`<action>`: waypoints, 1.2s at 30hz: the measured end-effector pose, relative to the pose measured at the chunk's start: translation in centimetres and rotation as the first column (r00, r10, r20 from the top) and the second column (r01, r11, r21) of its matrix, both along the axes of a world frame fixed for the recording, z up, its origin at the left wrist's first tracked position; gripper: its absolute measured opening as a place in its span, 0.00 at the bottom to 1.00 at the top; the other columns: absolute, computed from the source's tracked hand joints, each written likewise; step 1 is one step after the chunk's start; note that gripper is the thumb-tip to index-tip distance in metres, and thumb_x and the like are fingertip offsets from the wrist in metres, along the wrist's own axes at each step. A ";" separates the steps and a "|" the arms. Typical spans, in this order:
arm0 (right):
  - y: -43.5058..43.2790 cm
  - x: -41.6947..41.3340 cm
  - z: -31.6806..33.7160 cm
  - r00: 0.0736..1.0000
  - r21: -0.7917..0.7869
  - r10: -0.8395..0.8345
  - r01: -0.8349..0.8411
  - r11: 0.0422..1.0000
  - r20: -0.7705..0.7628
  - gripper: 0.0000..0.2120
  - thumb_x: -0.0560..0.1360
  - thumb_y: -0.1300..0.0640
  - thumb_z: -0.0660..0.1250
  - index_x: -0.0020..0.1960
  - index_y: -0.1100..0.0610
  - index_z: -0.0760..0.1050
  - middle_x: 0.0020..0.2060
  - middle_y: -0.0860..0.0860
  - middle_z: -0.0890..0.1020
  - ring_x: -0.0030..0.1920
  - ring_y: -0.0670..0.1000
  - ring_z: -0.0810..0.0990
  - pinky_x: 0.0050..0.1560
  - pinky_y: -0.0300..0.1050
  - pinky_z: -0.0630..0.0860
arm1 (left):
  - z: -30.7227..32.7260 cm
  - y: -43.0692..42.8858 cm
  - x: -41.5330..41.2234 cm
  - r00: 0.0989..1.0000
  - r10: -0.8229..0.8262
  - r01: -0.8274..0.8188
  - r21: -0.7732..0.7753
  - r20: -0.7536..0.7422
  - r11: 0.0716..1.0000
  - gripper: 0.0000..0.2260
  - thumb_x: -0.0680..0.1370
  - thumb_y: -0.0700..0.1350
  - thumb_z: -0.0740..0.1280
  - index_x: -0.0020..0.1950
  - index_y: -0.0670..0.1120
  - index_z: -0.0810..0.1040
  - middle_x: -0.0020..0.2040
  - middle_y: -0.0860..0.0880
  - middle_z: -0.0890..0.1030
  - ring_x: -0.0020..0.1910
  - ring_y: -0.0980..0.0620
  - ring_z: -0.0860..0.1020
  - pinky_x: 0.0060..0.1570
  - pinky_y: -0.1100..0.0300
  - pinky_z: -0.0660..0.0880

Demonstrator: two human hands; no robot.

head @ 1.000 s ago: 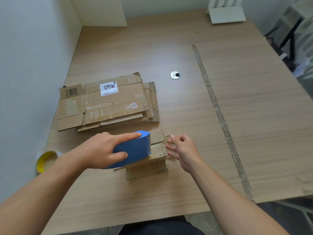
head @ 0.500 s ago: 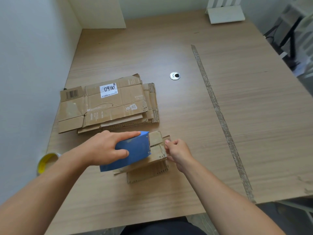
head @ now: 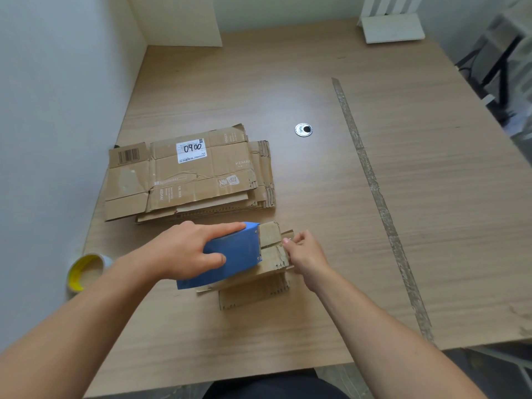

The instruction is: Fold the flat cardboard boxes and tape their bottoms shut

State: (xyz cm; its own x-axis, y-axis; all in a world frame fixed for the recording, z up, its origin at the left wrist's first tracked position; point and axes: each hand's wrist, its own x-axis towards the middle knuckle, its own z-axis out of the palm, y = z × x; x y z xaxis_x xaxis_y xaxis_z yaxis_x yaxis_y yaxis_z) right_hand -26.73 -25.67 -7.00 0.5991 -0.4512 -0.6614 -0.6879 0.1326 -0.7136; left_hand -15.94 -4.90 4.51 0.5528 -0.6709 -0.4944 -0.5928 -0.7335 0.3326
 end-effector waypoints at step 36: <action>2.2 0.0 -1.1 0.927 -0.364 0.212 -0.091 0.927 0.308 0.18 0.84 0.54 0.59 0.73 0.45 0.71 0.55 0.45 0.75 0.55 0.44 0.74 0.58 0.38 0.69 | 2.4 6.8 0.7 0.929 0.262 -0.281 -0.036 -0.262 0.959 0.27 0.65 0.60 0.65 0.62 0.80 0.67 0.58 0.67 0.77 0.54 0.62 0.76 0.58 0.57 0.74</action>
State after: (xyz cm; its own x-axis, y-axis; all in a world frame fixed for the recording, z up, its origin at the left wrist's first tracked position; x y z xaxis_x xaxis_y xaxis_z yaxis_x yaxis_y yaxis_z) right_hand -26.68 -23.50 -8.15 0.8368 -0.4958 -0.2322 -0.3908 -0.2441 -0.8875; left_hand -15.22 1.87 6.89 0.5824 -0.5514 -0.5973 -0.2641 -0.8233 0.5025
